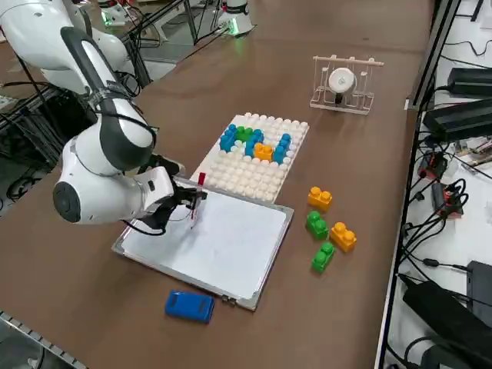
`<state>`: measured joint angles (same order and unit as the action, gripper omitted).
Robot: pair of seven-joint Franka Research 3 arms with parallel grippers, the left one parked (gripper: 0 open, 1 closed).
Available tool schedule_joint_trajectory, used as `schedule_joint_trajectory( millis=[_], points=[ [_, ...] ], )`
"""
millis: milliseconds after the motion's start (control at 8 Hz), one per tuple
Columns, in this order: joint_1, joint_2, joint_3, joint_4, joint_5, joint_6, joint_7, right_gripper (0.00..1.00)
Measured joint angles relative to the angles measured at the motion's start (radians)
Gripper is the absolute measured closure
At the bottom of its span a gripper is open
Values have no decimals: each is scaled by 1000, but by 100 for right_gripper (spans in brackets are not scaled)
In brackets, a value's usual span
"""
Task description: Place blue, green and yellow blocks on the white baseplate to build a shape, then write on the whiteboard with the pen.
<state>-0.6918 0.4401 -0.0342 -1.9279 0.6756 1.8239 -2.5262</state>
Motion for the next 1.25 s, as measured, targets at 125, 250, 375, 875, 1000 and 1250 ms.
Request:
schedule_joint_trajectory(
  millis=[125, 250, 375, 875, 1000, 1250],
  points=[
    [3, 3, 6, 0, 16, 2, -3, 82],
    [6, 8, 18, 0, 27, 5, -4, 82],
    [12, 13, 30, 0, 35, 13, -4, 82],
    [37, 24, 47, 0, 68, 27, -5, 82],
    [48, 28, 47, 0, 83, 30, -5, 82],
    [77, 35, 48, 1, 118, 44, -5, 82]
  ],
)
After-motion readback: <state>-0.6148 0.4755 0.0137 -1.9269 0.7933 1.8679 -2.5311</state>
